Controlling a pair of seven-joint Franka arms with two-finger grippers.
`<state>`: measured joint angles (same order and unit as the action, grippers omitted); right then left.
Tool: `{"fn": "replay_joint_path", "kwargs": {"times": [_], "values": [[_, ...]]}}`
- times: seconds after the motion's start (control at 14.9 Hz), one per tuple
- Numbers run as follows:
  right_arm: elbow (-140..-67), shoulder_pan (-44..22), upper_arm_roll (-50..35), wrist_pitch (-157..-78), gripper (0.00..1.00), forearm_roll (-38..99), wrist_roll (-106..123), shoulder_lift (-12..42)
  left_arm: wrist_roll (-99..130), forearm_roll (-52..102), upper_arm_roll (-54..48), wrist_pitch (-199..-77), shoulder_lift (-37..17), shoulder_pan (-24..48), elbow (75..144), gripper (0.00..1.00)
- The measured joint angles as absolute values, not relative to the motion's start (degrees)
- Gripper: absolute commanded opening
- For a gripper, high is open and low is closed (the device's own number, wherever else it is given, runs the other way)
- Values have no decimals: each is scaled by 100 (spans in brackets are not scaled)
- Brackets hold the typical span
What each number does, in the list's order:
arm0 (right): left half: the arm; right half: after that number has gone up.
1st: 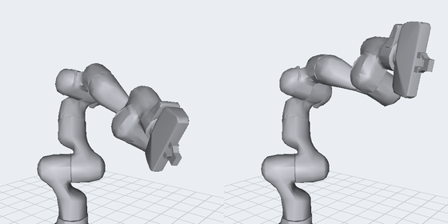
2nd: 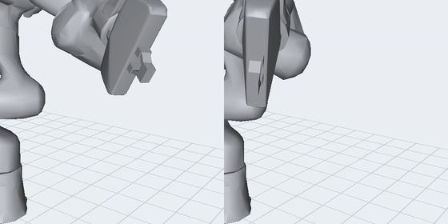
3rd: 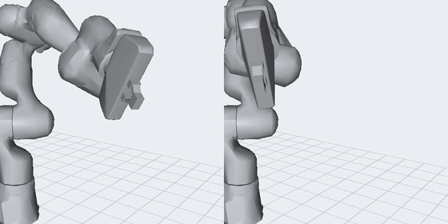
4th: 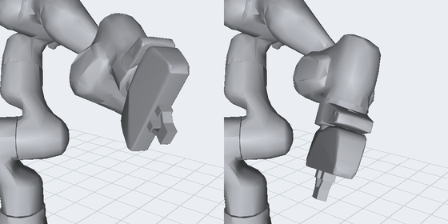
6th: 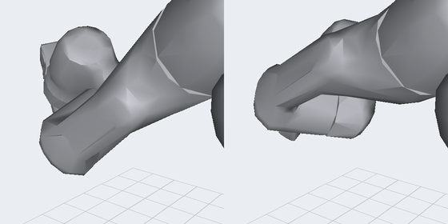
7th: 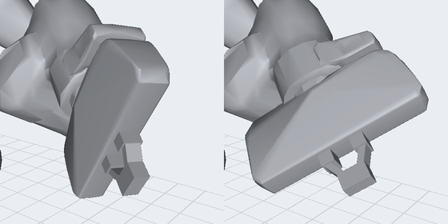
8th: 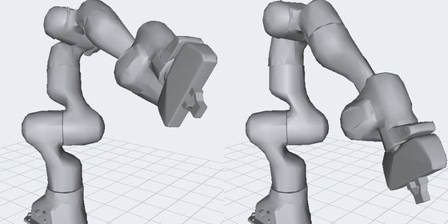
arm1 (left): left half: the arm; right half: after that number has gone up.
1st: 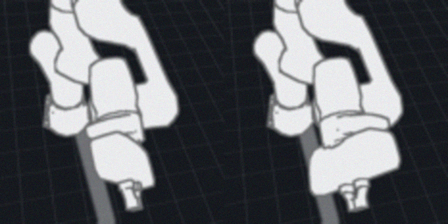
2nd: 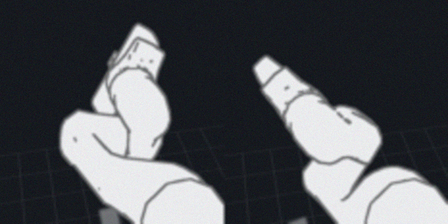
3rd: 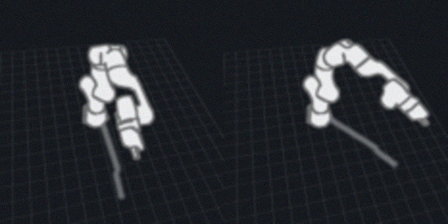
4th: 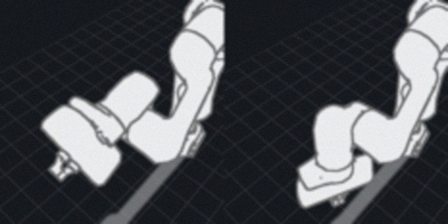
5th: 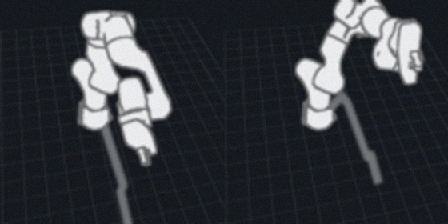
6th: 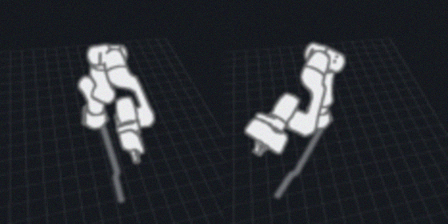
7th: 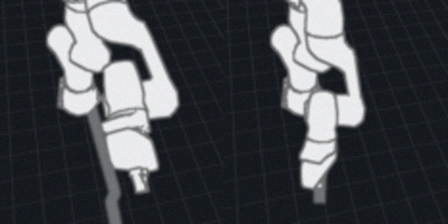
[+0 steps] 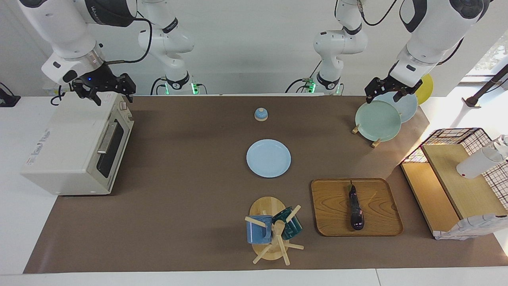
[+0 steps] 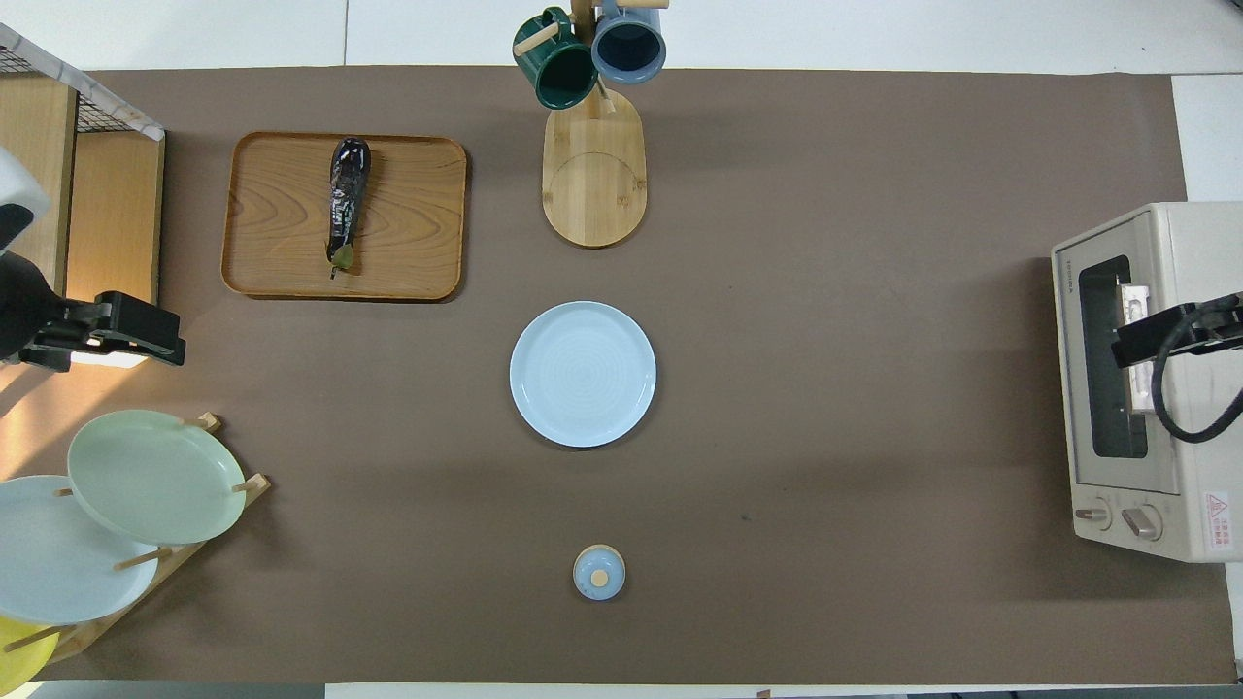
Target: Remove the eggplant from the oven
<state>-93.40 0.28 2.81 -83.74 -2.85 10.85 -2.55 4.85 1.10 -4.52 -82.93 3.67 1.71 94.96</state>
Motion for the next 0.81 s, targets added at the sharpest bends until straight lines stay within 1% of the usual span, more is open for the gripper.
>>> {"fn": "replay_joint_path", "kwargs": {"times": [0.81], "values": [[-9355, 23, 283, -8461, 100, -285, 1085, -255, 423, 110, -475, -8643, 369, 106, 9470, 100]]}}
